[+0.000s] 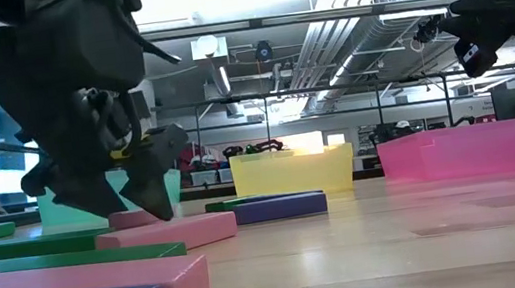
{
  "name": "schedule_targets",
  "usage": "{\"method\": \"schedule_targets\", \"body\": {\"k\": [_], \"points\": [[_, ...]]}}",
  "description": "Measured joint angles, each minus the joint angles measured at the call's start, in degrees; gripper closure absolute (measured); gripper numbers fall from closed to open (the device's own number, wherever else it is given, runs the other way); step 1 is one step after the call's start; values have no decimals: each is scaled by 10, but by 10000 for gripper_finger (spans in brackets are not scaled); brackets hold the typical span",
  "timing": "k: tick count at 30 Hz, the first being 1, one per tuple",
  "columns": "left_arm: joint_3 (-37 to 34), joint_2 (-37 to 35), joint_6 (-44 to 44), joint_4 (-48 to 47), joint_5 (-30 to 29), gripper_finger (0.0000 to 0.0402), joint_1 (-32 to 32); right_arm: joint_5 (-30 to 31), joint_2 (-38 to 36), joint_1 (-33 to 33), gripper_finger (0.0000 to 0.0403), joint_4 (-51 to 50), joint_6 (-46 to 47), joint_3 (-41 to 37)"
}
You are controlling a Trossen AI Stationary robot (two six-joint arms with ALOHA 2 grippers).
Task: Sort blocks
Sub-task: Put the pink wooden block into the blue bin
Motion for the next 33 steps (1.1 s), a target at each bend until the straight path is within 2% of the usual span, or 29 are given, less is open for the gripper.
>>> {"method": "schedule_targets", "body": {"k": [5, 11, 14, 17, 20, 25, 30, 33], "points": [[1, -1, 16, -23, 30, 192, 0, 0, 0, 0, 314, 0, 0, 0], [-1, -28, 78, -40, 69, 330, 0, 0, 0, 0, 314, 0, 0, 0], [-6, -84, 118, -59, 93, 331, -1, 0, 0, 0, 314, 0, 0, 0], [-2, -177, 152, -108, 56, 331, 17, 0, 0, 0, 314, 0, 0, 0], [-4, -265, 191, -188, 23, 331, 67, -1, 0, 0, 314, 0, 0, 0], [-3, -371, 335, -205, 45, 331, 225, -1, 0, 0, 314, 0, 0, 0], [-4, -376, 486, -189, 111, 331, 401, -1, 0, 0, 314, 0, 0, 0], [-15, -354, 540, -187, 135, 331, 472, -1, 0, 0, 314, 0, 0, 0]]}}
